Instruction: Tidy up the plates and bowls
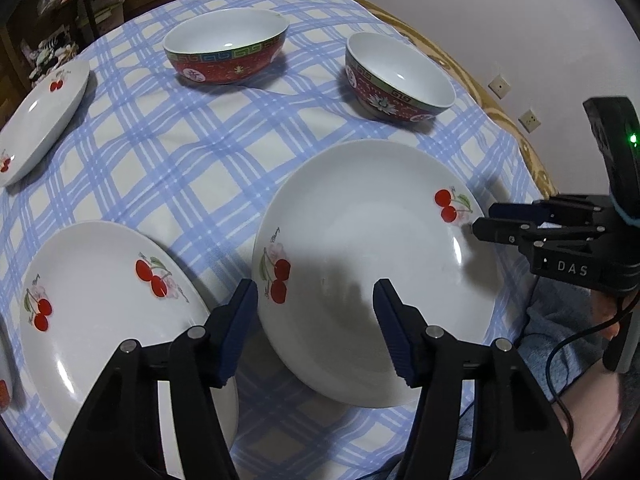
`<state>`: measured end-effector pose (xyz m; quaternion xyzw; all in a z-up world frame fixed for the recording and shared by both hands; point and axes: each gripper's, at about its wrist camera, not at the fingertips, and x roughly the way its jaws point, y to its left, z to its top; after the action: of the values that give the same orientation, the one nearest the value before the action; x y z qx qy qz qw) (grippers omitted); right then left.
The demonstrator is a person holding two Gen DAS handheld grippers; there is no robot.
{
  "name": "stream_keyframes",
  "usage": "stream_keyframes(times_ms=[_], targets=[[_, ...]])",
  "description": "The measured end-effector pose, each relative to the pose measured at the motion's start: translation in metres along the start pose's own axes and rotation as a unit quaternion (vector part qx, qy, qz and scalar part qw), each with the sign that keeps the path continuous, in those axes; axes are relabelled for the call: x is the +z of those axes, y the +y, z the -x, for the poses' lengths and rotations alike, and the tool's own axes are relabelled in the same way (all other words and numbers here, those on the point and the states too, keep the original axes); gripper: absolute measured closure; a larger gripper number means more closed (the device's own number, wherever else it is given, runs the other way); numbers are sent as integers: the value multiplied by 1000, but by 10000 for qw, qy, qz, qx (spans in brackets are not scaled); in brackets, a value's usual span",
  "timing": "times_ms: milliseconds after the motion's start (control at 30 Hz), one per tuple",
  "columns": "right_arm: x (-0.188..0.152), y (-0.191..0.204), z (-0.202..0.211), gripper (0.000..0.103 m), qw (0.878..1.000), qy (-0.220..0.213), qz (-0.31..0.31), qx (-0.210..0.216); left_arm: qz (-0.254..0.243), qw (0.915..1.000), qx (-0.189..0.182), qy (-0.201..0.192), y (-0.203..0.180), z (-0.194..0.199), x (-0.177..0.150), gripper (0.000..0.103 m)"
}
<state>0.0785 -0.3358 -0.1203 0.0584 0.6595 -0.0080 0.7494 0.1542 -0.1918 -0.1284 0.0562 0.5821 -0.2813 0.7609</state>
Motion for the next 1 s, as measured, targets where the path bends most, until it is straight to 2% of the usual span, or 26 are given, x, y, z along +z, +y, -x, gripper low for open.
stream_keyframes(times_ms=[133,200,300,367,600,800,1000], targets=[[0,0,-3,69,10000,45,-22,52,142,9998,-19,140,6,-8,0,48],[1,1,-4,71,10000,66,-21,58,233,9995,-37,212,9,-13,-1,54],[2,6,-8,87,9999,125,22,80,294,9992,-5,277,12,-17,-2,61],[3,9,-10,93,9998,151,101,55,310,9991,18,276,12,-18,-2,64],[5,12,-12,93,9999,124,105,31,480,9986,103,216,23,-19,-3,80],[6,14,-13,93,9999,125,107,26,394,9989,208,161,20,-19,-4,82],[5,12,-12,93,9998,122,121,26,449,9987,121,186,22,-20,-4,82]])
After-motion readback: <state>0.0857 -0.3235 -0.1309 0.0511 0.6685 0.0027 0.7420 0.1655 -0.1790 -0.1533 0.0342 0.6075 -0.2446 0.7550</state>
